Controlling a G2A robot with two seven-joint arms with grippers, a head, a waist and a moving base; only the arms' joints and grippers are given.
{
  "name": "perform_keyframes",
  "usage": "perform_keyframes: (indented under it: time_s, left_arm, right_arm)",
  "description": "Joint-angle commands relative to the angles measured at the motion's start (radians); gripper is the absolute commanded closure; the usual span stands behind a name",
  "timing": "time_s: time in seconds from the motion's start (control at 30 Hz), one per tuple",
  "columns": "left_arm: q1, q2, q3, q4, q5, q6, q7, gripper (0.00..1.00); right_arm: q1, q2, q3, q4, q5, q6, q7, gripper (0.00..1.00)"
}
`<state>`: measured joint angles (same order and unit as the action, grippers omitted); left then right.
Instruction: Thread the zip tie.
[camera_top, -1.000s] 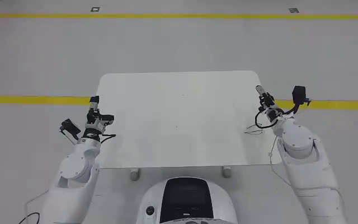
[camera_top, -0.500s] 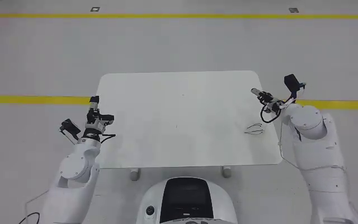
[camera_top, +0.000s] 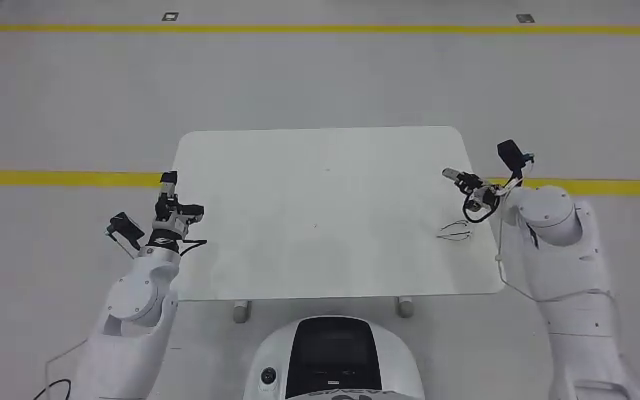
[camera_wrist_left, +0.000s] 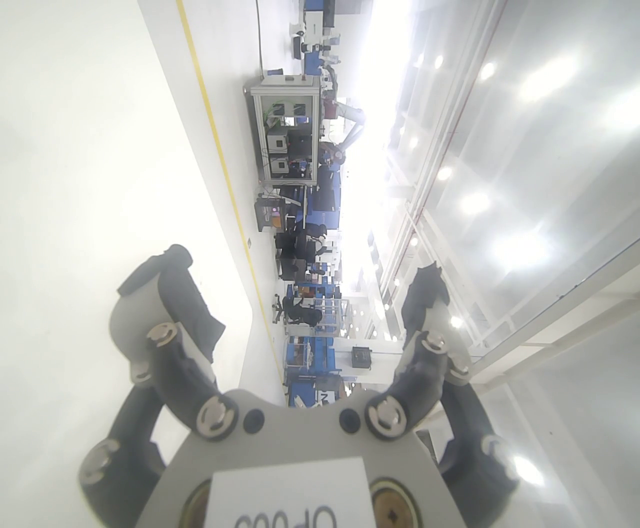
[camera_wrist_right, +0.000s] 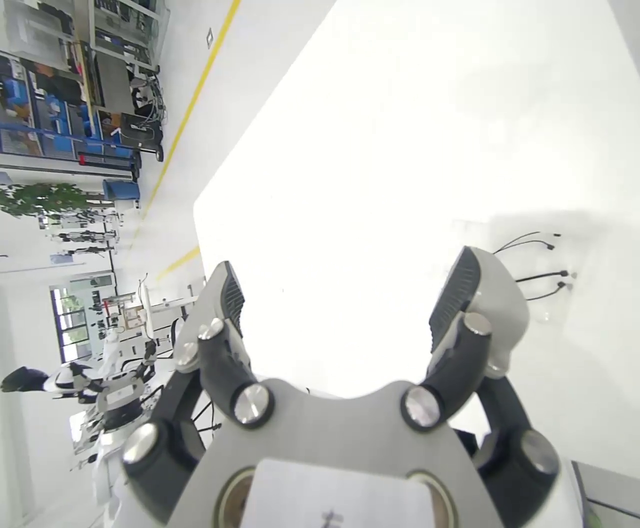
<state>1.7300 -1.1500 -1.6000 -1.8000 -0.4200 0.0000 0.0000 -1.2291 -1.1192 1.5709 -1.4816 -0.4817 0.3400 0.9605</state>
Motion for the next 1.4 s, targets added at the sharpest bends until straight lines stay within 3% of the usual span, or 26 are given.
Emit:
perform_keyframes:
  time_s: [0.0, 0.13, 0.43, 0.6, 0.93, 1.07, 1.2, 1.37]
  left_arm:
    - [0.000, 0.000, 0.000, 0.000, 0.000, 0.000, 0.000, 0.00]
    - [0.000, 0.000, 0.000, 0.000, 0.000, 0.000, 0.000, 0.00]
    - [0.000, 0.000, 0.000, 0.000, 0.000, 0.000, 0.000, 0.00]
    - [0.000, 0.000, 0.000, 0.000, 0.000, 0.000, 0.000, 0.00]
    - [0.000, 0.000, 0.000, 0.000, 0.000, 0.000, 0.000, 0.00]
    - [0.000, 0.000, 0.000, 0.000, 0.000, 0.000, 0.000, 0.00]
    - [0.000, 0.000, 0.000, 0.000, 0.000, 0.000, 0.000, 0.00]
    - [0.000, 0.000, 0.000, 0.000, 0.000, 0.000, 0.000, 0.00]
  right_arm:
    - [0.009, 0.003, 0.004, -0.005, -0.054, 0.000, 0.053, 0.00]
    - [0.061, 0.001, -0.014, 0.013, -0.241, 0.000, 0.216, 0.00]
    - [0.162, -0.072, -0.023, 0.071, -0.507, 0.000, 0.429, 0.00]
    - [0.187, -0.132, -0.004, 0.170, -0.545, 0.000, 0.429, 0.00]
    - [0.187, -0.132, -0.004, 0.170, -0.545, 0.000, 0.429, 0.00]
    - [0.182, -0.141, -0.025, 0.214, -0.620, 0.000, 0.390, 0.00]
    - [0.198, -0.170, 0.024, 0.248, -0.610, 0.000, 0.368, 0.00]
    - [0.256, -0.233, 0.129, 0.338, -0.648, 0.000, 0.374, 0.00]
